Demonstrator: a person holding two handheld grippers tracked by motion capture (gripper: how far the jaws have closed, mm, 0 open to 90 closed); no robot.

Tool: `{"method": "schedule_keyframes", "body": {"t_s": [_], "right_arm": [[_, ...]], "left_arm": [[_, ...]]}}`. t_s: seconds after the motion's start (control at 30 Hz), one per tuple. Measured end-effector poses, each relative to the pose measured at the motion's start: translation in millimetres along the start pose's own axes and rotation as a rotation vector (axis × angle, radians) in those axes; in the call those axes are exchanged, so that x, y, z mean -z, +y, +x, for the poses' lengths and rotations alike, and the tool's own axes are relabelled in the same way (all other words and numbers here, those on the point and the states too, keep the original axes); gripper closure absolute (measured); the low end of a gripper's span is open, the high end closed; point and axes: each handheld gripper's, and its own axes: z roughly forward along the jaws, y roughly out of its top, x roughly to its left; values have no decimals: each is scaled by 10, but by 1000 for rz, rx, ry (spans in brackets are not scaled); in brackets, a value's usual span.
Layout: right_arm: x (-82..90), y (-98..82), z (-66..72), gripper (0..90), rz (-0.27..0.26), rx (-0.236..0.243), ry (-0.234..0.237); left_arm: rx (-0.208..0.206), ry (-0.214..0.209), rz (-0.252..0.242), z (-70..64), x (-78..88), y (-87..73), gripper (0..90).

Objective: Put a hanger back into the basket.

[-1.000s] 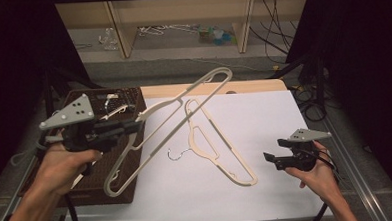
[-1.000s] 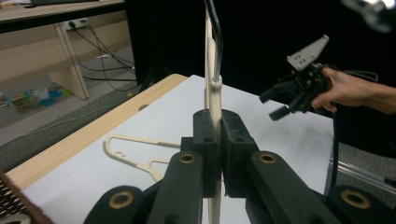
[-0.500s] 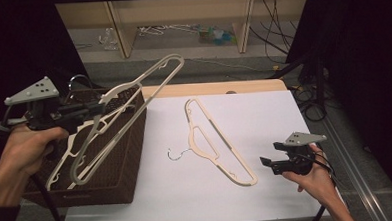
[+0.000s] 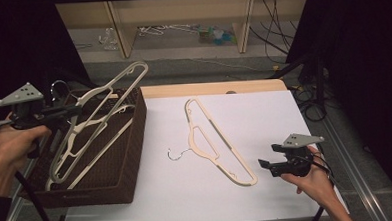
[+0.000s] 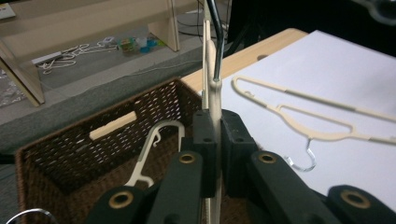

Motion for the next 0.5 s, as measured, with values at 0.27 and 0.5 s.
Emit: {"method": "schedule_keyframes", "body": {"t_s": [0.27,0.5], "right_arm": [[13,8,10,265,-3,-7,2],[7,6,9,265,-2,-3,10]], "left_arm": [[-10,28,49,129,-73,-206,856],[-10,52,92,216,-105,-386,856]]}}
